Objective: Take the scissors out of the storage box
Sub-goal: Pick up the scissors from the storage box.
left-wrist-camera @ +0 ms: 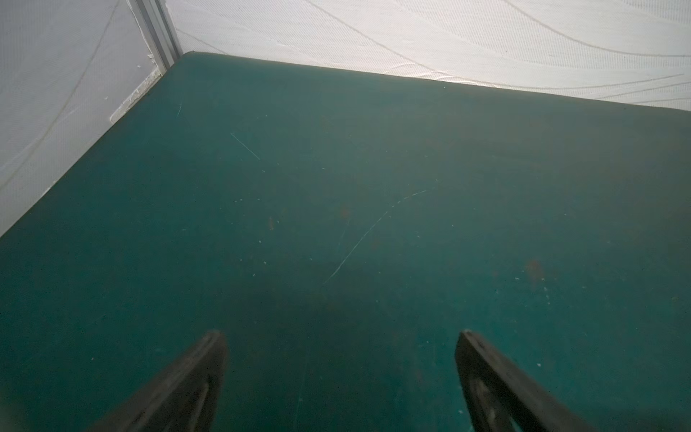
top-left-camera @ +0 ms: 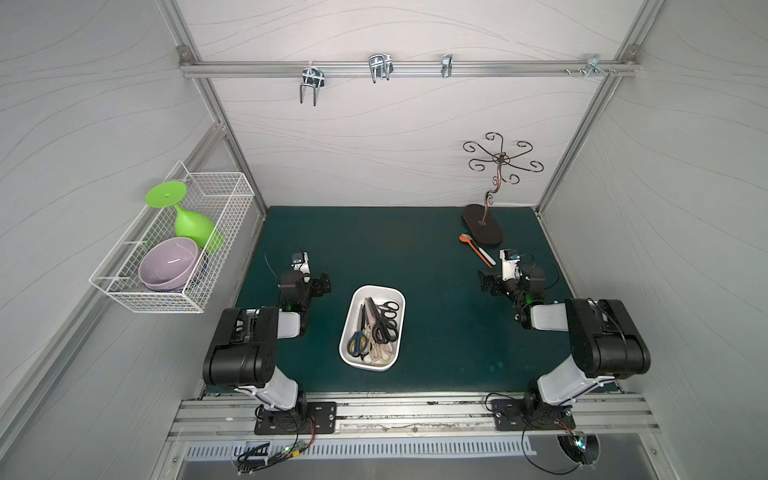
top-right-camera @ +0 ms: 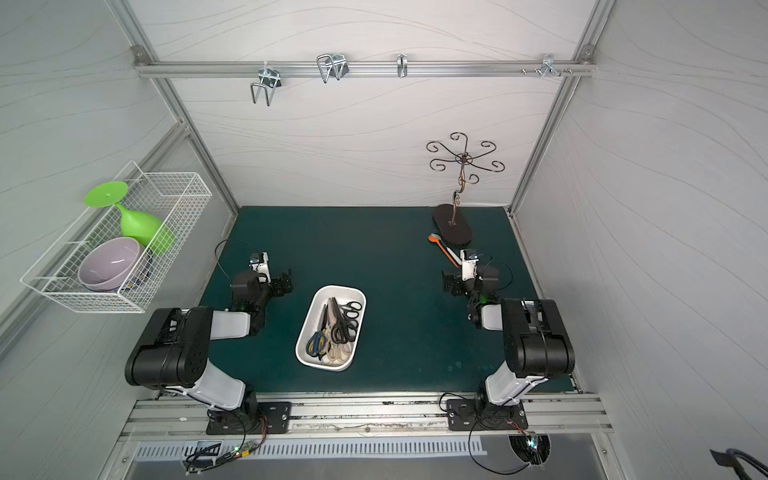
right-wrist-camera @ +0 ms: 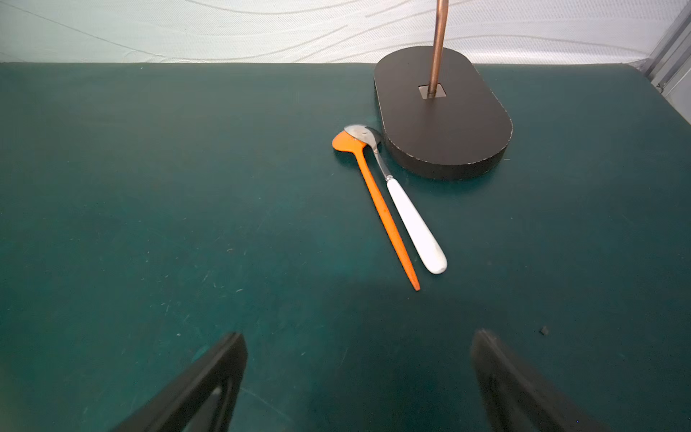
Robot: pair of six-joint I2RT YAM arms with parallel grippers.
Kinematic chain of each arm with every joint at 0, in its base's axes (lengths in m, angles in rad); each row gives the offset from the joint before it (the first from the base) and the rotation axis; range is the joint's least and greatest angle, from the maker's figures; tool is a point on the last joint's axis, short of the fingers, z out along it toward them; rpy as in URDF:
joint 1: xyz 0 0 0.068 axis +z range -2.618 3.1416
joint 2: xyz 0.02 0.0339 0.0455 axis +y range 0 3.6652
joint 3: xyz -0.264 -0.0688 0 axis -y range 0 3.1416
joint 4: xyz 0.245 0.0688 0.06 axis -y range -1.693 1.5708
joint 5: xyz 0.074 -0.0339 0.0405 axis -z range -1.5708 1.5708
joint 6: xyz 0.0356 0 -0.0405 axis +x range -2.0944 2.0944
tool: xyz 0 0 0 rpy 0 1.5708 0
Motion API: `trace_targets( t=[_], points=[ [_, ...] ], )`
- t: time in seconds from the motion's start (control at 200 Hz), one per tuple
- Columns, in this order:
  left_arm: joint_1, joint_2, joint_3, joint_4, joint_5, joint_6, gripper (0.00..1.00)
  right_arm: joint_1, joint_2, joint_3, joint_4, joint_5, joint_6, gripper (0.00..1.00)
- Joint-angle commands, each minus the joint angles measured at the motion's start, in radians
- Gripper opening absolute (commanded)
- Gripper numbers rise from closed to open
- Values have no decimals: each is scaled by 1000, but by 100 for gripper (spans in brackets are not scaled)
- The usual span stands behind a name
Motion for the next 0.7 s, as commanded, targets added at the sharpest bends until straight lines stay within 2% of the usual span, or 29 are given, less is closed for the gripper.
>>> trace_targets(
  t=[0.0,0.695],
  points=[
    [-4,-20,2,22,-8,-3,100,6,-26,-11,-10,3,16,99],
    [-4,-23,4,12,-9,-1,100,-15,-25,-17,4,-32,30,99]
  ],
)
